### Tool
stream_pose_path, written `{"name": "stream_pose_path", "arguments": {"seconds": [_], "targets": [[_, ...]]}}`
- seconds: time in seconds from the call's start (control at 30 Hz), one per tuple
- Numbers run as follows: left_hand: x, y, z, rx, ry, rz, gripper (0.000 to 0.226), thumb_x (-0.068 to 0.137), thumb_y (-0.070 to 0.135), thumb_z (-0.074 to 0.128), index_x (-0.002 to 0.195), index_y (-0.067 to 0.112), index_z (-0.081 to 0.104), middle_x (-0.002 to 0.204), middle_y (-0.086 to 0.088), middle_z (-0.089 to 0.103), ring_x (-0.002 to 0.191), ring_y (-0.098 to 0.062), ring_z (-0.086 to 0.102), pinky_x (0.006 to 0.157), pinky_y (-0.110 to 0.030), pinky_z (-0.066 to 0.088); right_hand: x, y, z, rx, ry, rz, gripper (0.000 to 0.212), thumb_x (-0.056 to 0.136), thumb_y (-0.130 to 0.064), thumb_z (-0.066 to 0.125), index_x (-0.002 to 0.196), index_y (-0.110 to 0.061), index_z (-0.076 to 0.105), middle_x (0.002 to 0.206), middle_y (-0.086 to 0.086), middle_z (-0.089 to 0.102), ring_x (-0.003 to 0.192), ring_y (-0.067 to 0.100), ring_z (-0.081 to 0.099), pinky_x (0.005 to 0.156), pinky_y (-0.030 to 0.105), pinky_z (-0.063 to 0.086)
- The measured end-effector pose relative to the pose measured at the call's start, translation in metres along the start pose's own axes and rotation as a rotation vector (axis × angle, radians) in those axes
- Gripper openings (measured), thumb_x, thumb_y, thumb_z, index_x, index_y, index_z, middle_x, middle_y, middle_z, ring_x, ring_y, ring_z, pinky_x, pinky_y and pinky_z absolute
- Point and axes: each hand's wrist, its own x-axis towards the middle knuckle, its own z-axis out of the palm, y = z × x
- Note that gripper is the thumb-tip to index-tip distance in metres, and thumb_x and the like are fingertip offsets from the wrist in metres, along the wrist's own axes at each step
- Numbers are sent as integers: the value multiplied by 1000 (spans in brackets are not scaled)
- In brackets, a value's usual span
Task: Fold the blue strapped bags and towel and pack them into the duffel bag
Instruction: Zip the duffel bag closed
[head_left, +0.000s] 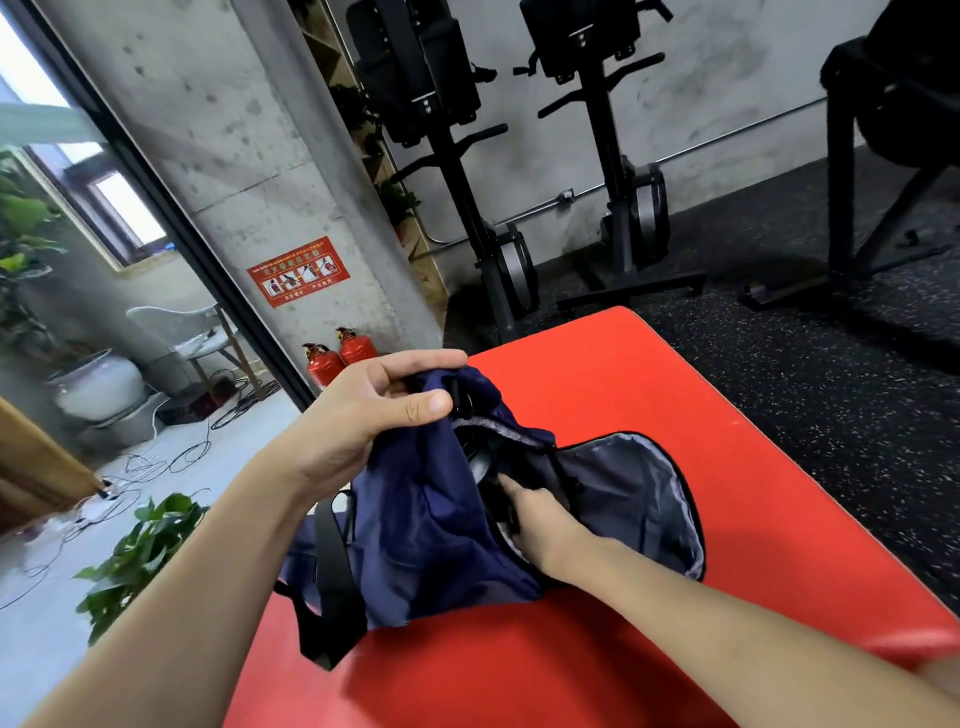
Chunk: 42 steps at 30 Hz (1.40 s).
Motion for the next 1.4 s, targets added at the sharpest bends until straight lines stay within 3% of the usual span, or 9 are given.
{"name": "stream_pose_path", "arguments": {"seconds": [0.1, 0.2, 0.37, 0.47, 0.67, 0.83, 1.0, 1.13, 1.4], "targets": [[0, -6, -2, 84, 61, -26, 72, 59, 45, 94, 123, 22, 71, 116, -12, 72, 106, -23, 67, 93, -30, 52, 5, -1, -9, 27, -25, -25, 67, 89, -32, 70, 144, -9, 40, 129, 14, 64, 122, 30, 58, 101, 37, 47], [-4, -13, -2, 107, 84, -43, 63, 62, 42, 91, 120, 25, 73, 103, -3, 75, 95, -13, 67, 85, -20, 51, 3, -4, -14, 134, 61, -102, 93, 80, -43, 79, 154, -13, 31, 149, 1, 50, 139, 16, 44, 115, 32, 35], [-4, -10, -4, 25, 118, -1, 77, 56, 44, 95, 124, 19, 71, 120, -20, 70, 110, -26, 66, 100, -35, 50, -4, -8, -21, 277, 129, -164, 81, 63, -41, 89, 134, -25, 53, 124, -22, 65, 115, -10, 58, 101, 20, 46], [-2, -8, -7, -12, 98, 11, 80, 55, 41, 96, 126, 15, 69, 121, -20, 69, 112, -29, 66, 98, -33, 52, -5, -8, -26, 276, 115, -168, 89, 62, -48, 87, 141, -26, 51, 123, -19, 68, 113, -8, 60, 100, 24, 49], [-6, -12, -7, -14, 95, 17, 78, 56, 40, 96, 125, 16, 70, 118, -18, 70, 111, -28, 66, 102, -36, 51, -3, -11, -22, 363, 51, -155, 80, 73, -31, 89, 142, -23, 50, 128, -17, 66, 115, -10, 58, 94, 9, 42], [-8, -21, 2, 171, 111, 3, 61, 63, 38, 89, 120, 26, 72, 116, -8, 73, 107, -22, 69, 98, -36, 51, -6, -12, -28, 279, 29, -134, 96, 69, -50, 87, 148, -17, 44, 133, -6, 64, 112, -1, 56, 96, 14, 43], [-11, -30, 7, 334, 145, -28, 64, 61, 42, 91, 121, 38, 70, 119, 3, 72, 114, -17, 66, 107, -42, 48, -15, -11, -39, 195, 28, -121, 93, 71, -45, 88, 147, -16, 43, 112, -16, 56, 104, 1, 50, 84, 11, 35], [-16, -35, 18, 363, 141, -47, 61, 68, 24, 91, 123, 36, 69, 117, 9, 73, 112, -8, 66, 106, -39, 49, -30, -12, -53, 177, 46, -81, 104, 70, -42, 89, 155, -18, 32, 142, -4, 54, 134, 11, 47, 96, 13, 31], [-15, -44, 30, 602, 110, 5, 73, 68, 36, 92, 132, 44, 58, 122, 23, 67, 113, 4, 62, 103, -31, 50, -64, -6, -82, 123, 111, -77, 91, 72, -47, 87, 148, -21, 44, 142, -7, 55, 131, 9, 50, 99, 18, 38]]}}
